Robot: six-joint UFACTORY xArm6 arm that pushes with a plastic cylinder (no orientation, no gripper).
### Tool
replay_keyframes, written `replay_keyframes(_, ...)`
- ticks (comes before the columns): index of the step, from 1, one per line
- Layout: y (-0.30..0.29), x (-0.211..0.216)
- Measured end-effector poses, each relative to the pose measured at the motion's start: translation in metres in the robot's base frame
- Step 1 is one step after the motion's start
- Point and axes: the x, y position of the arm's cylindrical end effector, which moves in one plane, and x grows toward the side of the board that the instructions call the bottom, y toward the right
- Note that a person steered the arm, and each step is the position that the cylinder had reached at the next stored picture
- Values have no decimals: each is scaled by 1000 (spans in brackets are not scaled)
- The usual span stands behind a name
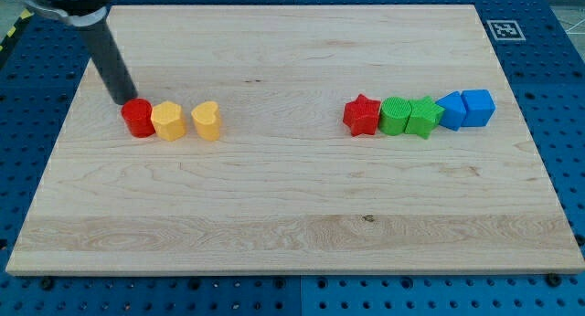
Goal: Move the group of blocks towards red star
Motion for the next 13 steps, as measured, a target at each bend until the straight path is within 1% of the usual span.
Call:
replay_keyframes(2,-2,0)
replay_keyframes(4,-11,31)
replay_keyframes(9,34,45)
replay_keyframes(10,17,46)
replay_keyframes(11,-19,69)
replay_keyframes(12,-19,81)
replay_keyframes(13,-6,81)
